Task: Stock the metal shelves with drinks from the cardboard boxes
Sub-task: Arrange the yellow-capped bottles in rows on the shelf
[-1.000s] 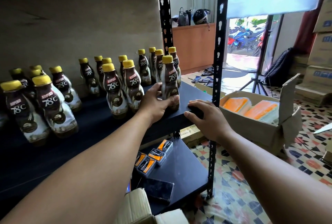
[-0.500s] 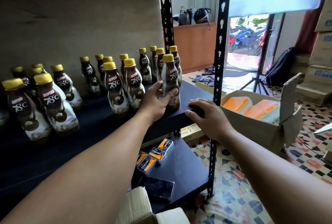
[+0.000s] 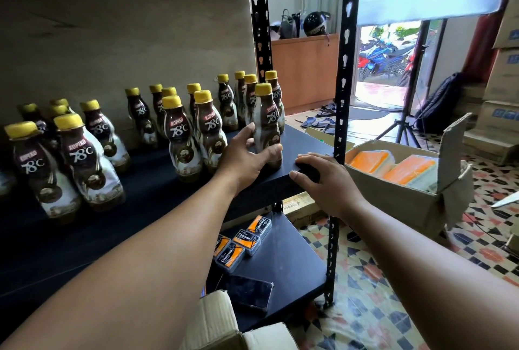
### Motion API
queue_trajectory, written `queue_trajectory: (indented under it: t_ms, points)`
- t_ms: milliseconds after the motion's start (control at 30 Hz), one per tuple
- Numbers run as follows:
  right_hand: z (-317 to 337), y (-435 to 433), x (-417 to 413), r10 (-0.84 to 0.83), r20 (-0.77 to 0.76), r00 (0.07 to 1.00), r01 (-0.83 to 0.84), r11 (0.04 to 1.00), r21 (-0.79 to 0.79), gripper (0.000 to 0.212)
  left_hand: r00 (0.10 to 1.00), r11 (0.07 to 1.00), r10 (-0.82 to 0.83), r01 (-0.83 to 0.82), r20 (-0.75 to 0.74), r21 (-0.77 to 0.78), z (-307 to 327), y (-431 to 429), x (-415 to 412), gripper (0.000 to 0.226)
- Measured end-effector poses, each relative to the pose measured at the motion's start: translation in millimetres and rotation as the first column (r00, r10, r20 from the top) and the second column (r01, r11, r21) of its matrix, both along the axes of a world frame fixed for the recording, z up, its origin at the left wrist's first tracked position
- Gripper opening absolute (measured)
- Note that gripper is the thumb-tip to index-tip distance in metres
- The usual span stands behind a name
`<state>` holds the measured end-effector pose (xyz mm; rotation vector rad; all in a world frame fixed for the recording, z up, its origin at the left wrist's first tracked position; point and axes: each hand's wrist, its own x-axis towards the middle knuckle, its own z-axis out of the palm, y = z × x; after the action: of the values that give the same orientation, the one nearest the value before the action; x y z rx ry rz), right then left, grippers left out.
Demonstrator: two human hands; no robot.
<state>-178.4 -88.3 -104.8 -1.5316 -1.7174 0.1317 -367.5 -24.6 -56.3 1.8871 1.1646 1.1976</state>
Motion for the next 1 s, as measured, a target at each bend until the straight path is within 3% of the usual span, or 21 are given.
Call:
queue_trajectory:
  t_ms: [100, 300, 567, 1000]
  points:
    - [-0.1, 0.0, 0.1, 0.001, 0.001, 1.0, -0.001, 1.0, -0.002, 0.041, 1.0, 1.0, 0.005, -0.005, -0.015, 0.002, -1.5, 1.8, -0.3, 0.063]
    - [-1.4, 1.1, 1.1, -0.002, -0.007, 1.0, 0.002, 1.0, 0.004, 0.041, 1.0, 1.0, -0.002, 0.002, -0.01, 0.009, 1.4, -1.9, 2.5, 0.059]
    - [-3.5, 3.3, 1.8, -0.003, -0.01, 1.0, 0.003, 1.0, -0.002, 0.042, 1.0, 0.996, -0.025, 0.025, -0.006, 0.088, -3.5, 2.0, 1.6, 0.104]
    - [-2.1, 2.8, 1.5, -0.003, -0.001, 1.0, 0.003, 1.0, 0.0, 0.041, 0.998, 0.994, 0.007, 0.0, -0.062, 0.105, -5.2, 4.8, 2.3, 0.11]
